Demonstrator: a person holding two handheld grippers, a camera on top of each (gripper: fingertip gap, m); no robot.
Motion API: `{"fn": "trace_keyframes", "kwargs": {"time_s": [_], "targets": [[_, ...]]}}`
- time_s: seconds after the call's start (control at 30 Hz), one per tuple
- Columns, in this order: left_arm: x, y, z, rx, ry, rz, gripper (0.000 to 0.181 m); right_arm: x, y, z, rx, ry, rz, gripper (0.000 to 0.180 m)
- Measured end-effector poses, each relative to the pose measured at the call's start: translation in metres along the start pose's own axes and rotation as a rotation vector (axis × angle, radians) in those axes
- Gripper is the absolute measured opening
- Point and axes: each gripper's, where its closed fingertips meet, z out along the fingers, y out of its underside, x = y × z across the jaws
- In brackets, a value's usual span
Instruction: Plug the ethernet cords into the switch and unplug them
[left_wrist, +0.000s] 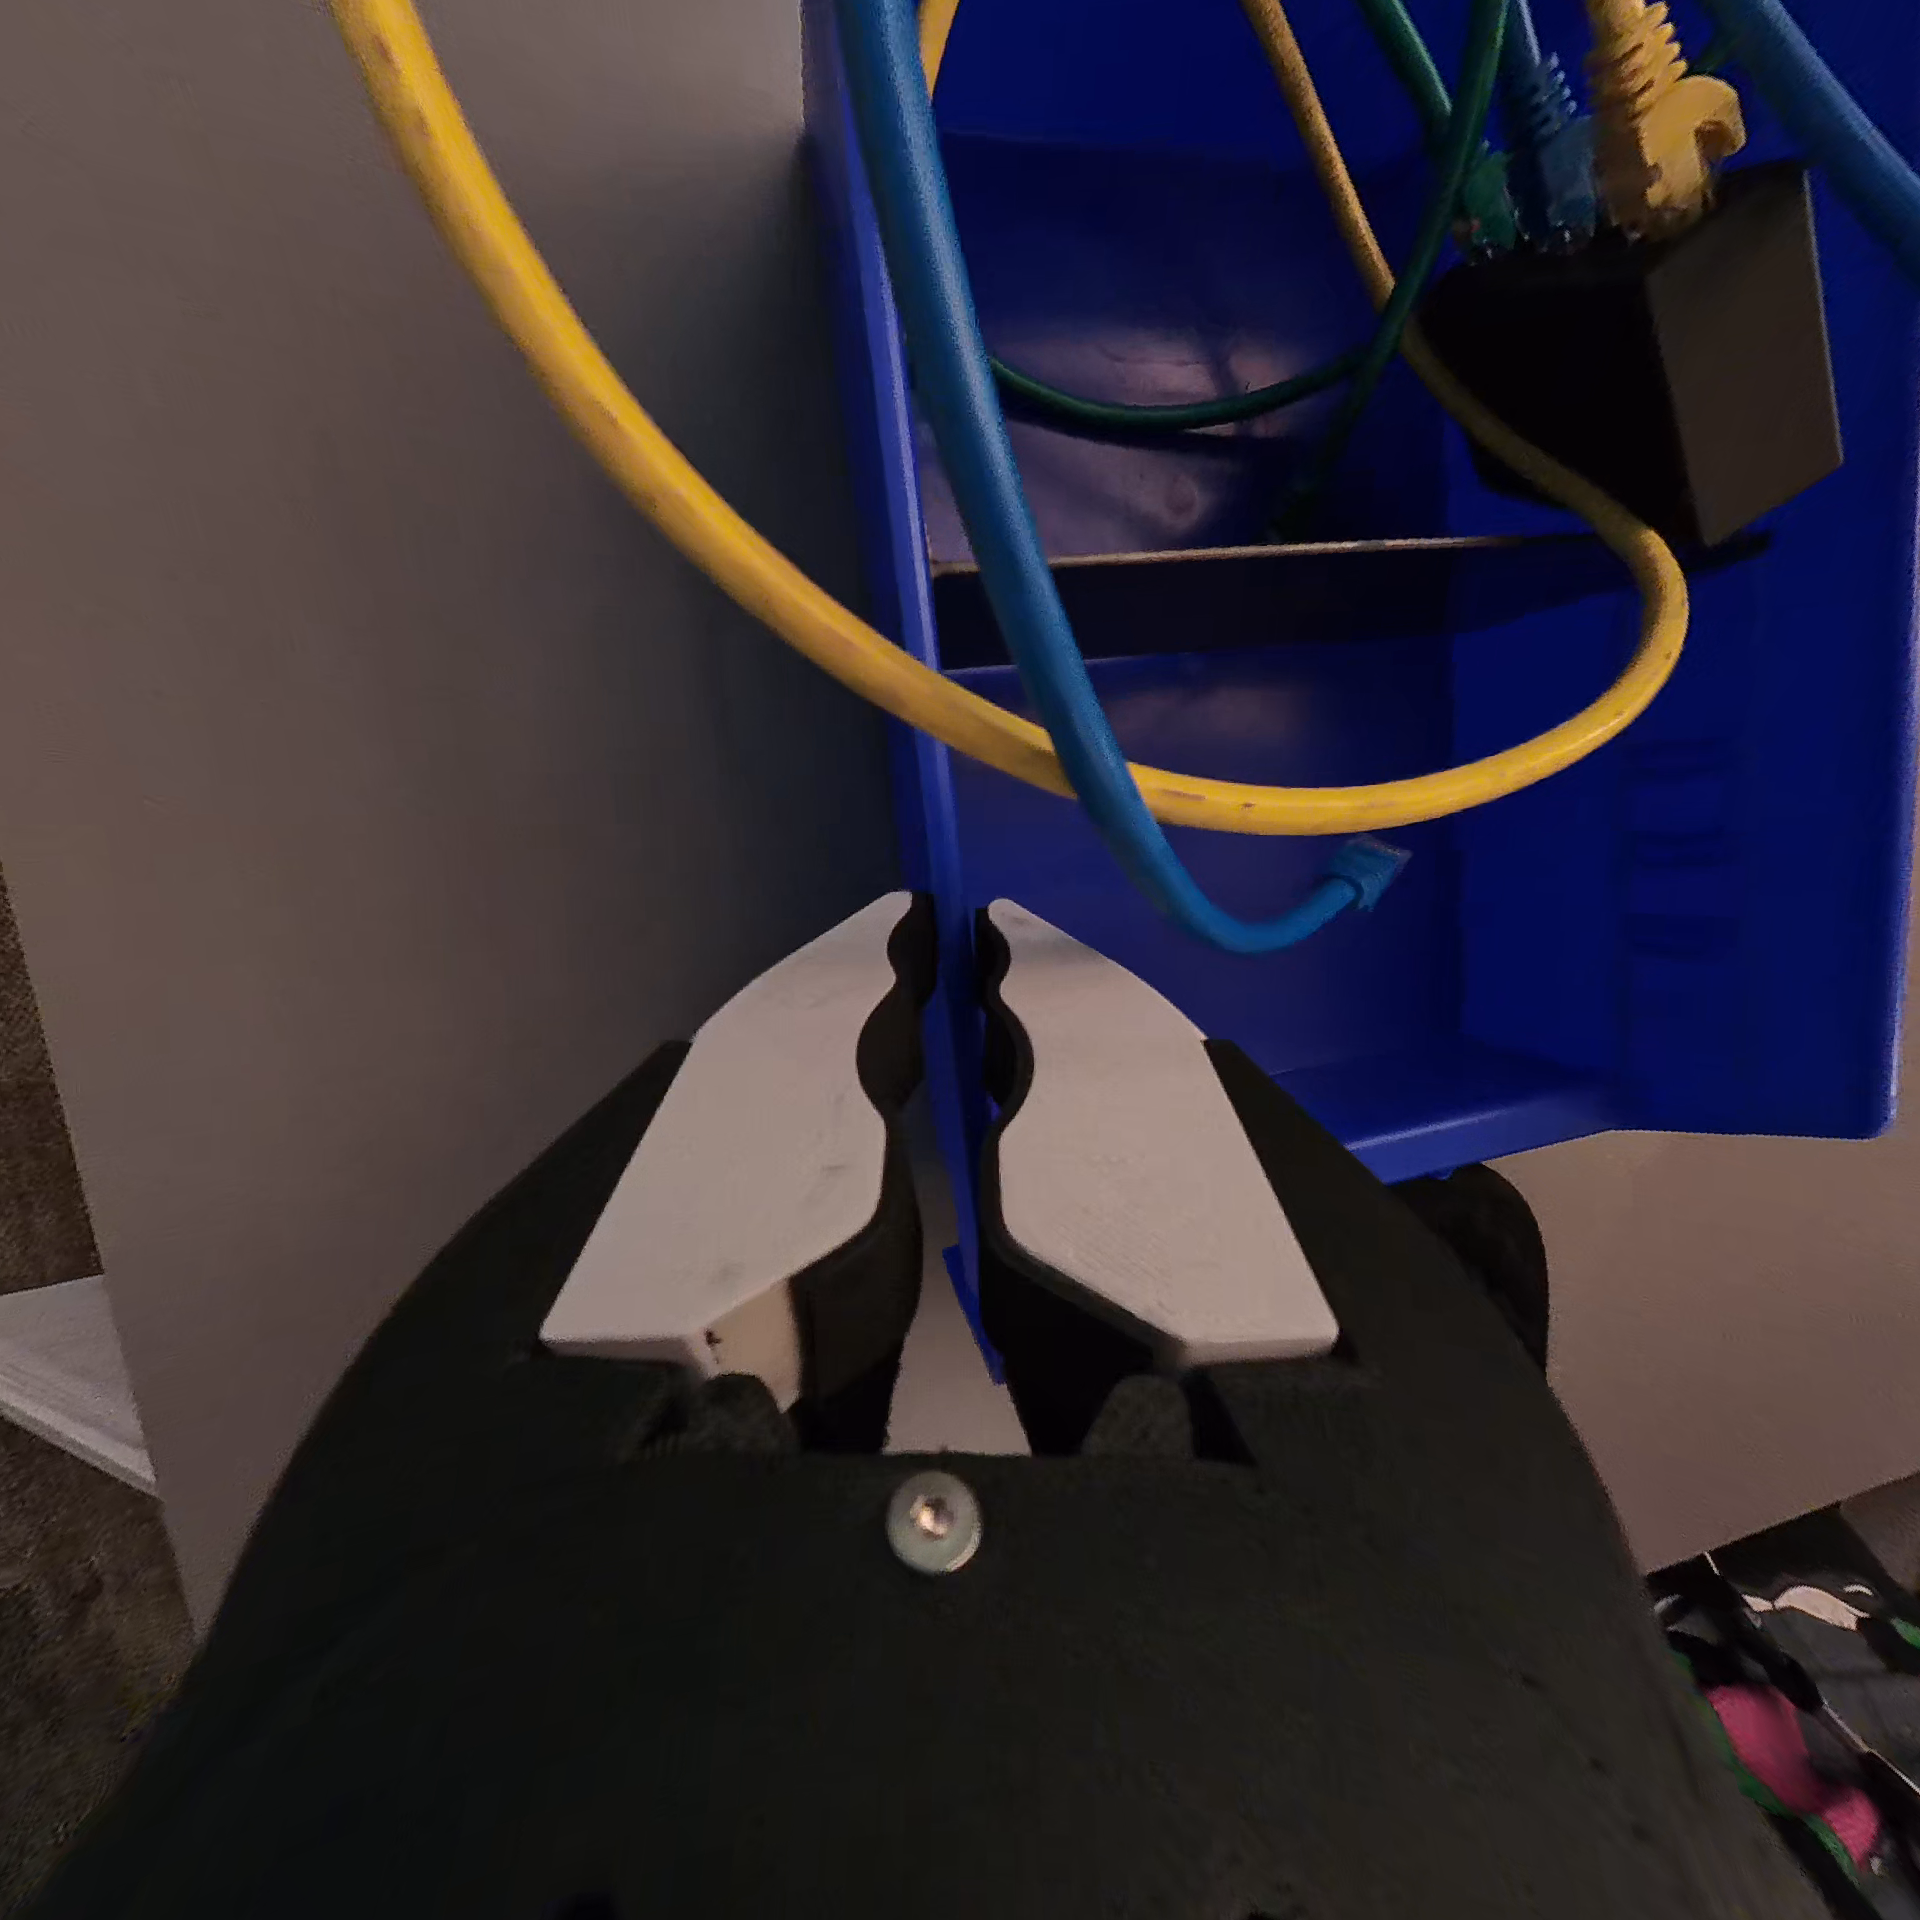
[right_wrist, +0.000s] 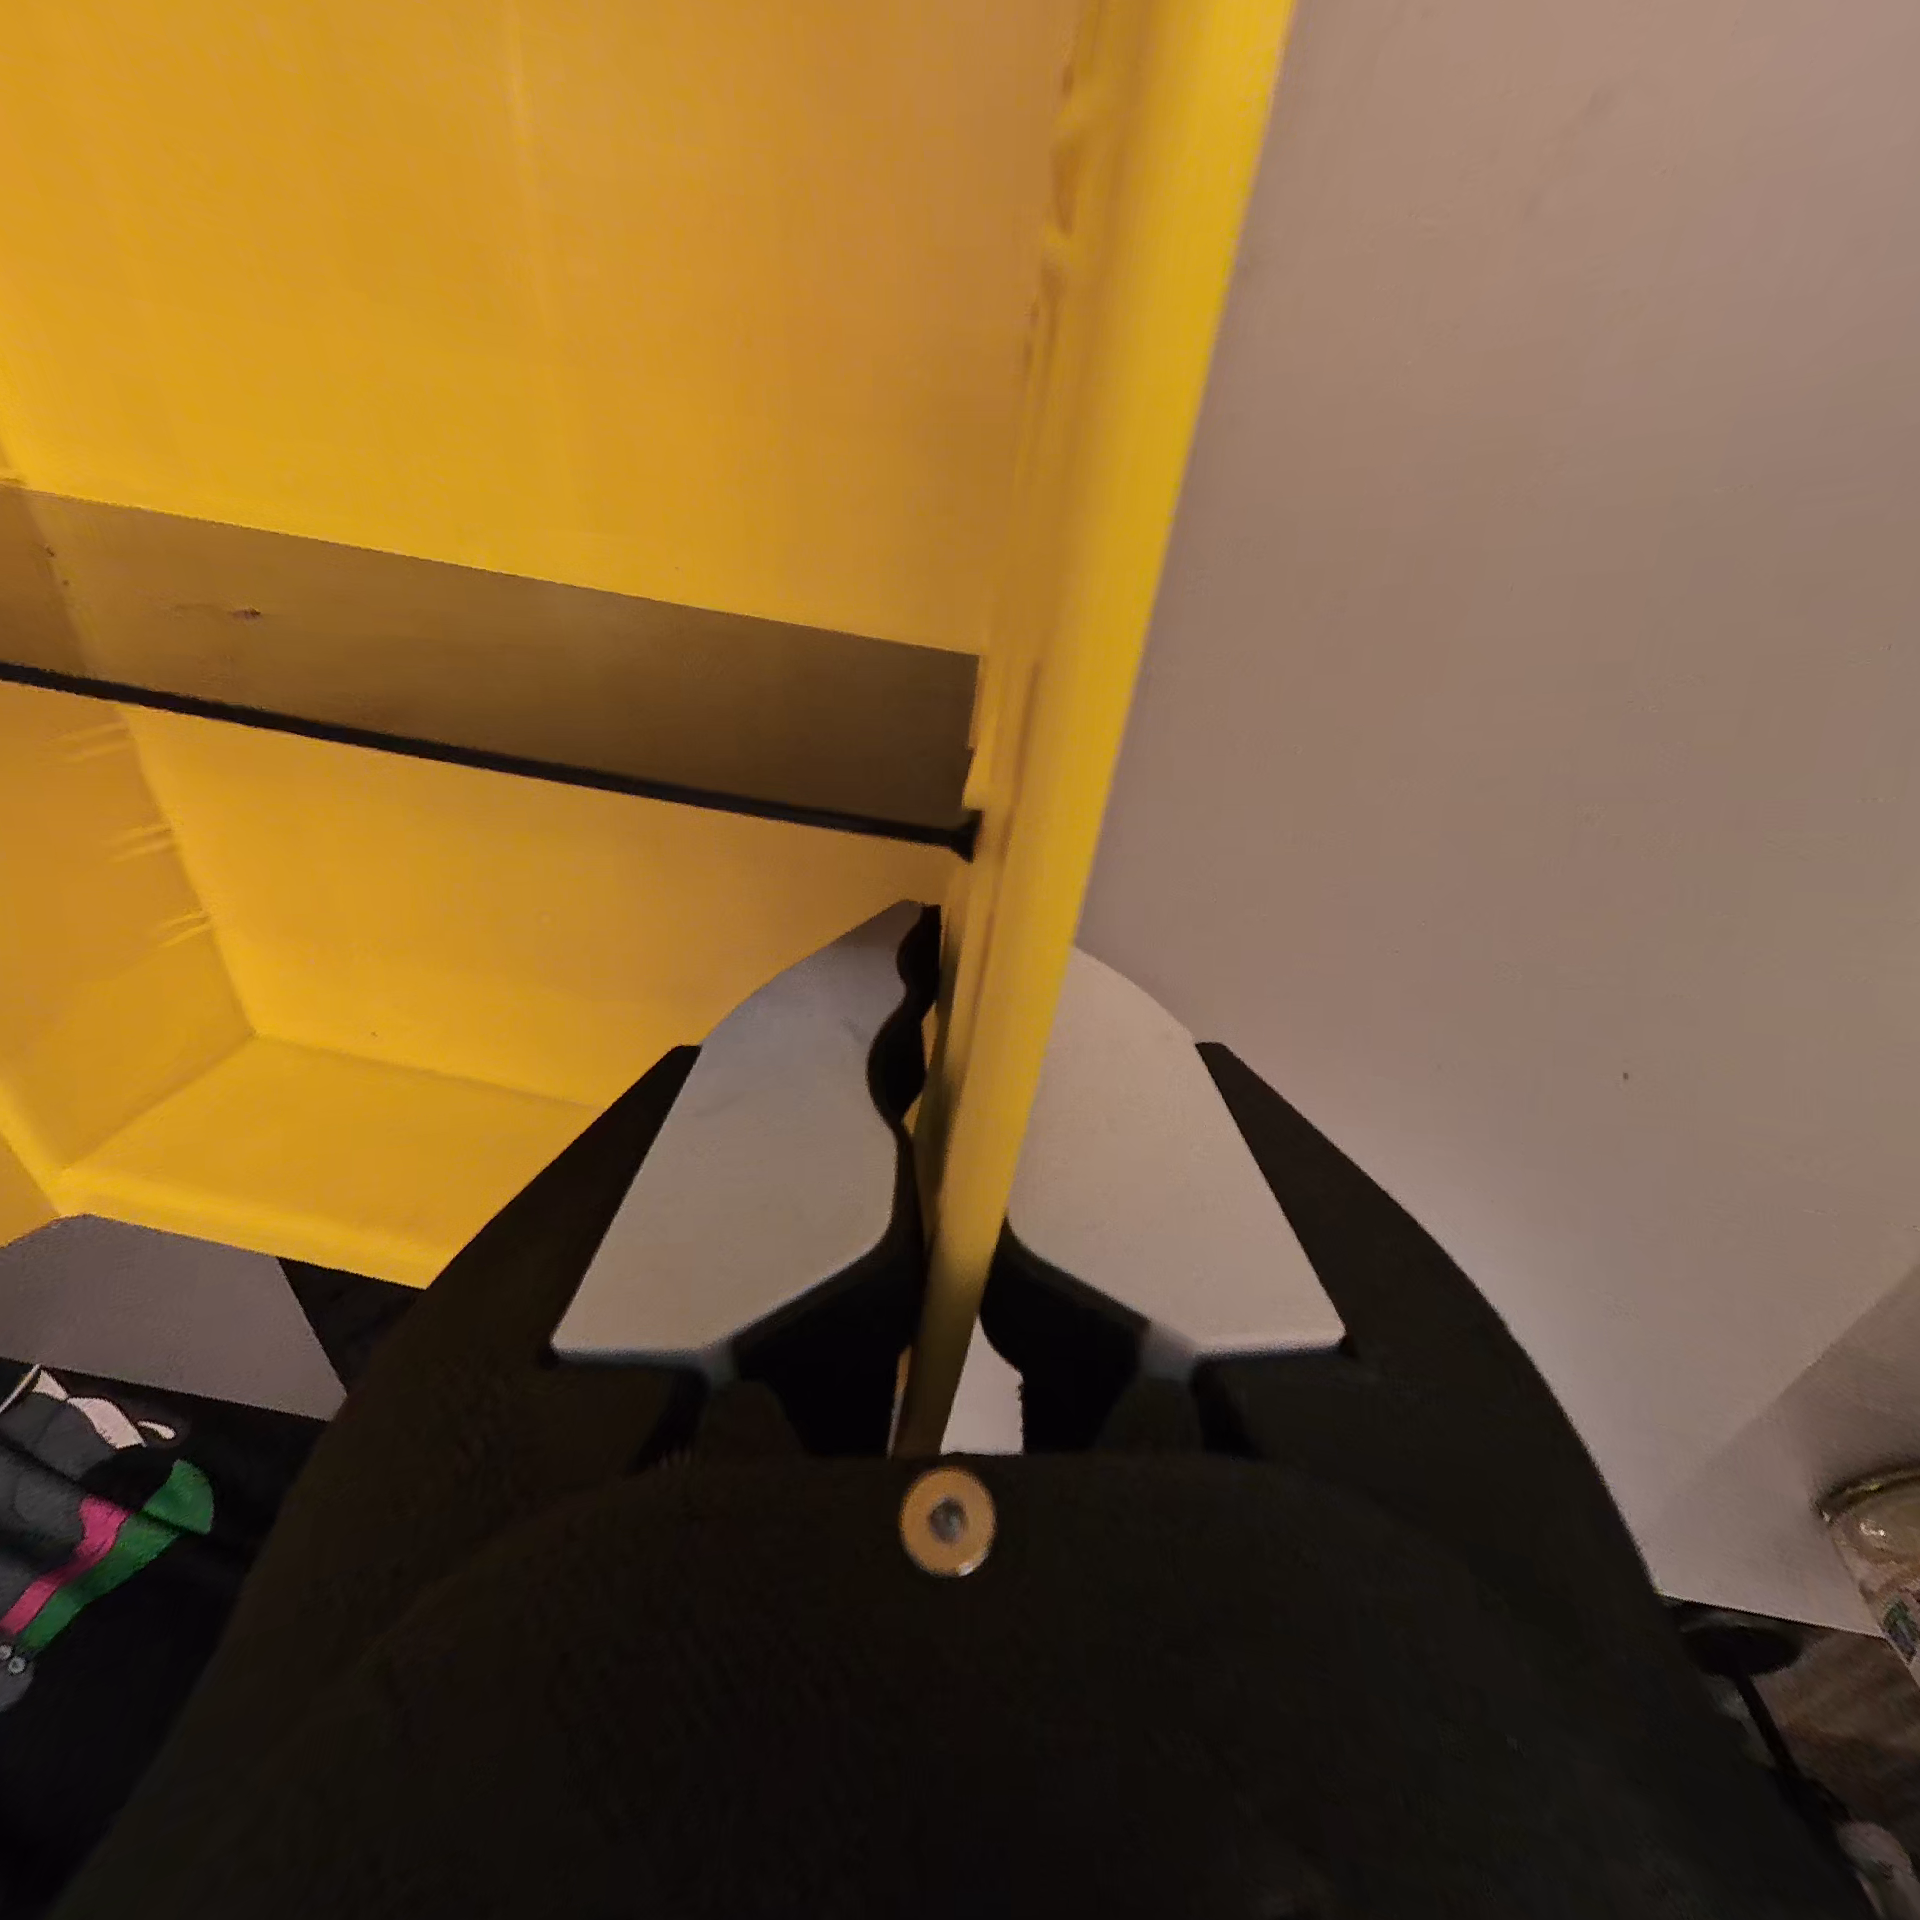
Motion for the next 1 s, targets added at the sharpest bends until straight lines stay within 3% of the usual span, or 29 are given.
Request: {"fn": "trace_keyframes", "kwargs": {"time_s": [0.27,0.47,0.6,0.7,0.77,0.83,1.0], "targets": [[-0.006,-0.009,-0.018,0.119,0.037,-0.161,0.014,0.008,-0.002,-0.001,-0.009,0.005,-0.024,0.006],[-0.027,-0.026,-0.09,0.433,-0.102,-0.198,0.018,0.016,-0.01,-0.011,0.082,0.042,-0.027,0.029],[-0.005,-0.058,-0.164,0.766,-0.332,0.038,0.024,0.02,-0.03,-0.049,0.319,0.068,-0.027,0.046],[0.021,-0.068,-0.189,0.915,-0.555,0.186,0.037,0.028,-0.044,-0.091,0.52,0.203,-0.048,0.058],[0.034,-0.073,-0.192,0.913,-0.668,0.266,0.037,0.03,-0.056,-0.127,0.694,0.347,-0.081,0.062],[0.046,-0.079,-0.185,0.864,-0.68,0.262,0.051,0.016,-0.066,-0.167,0.902,0.477,-0.136,0.065],[0.073,-0.092,-0.188,0.904,-0.71,0.292,0.063,-0.061,-0.067,-0.258,1.403,0.675,-0.238,0.073]]}}
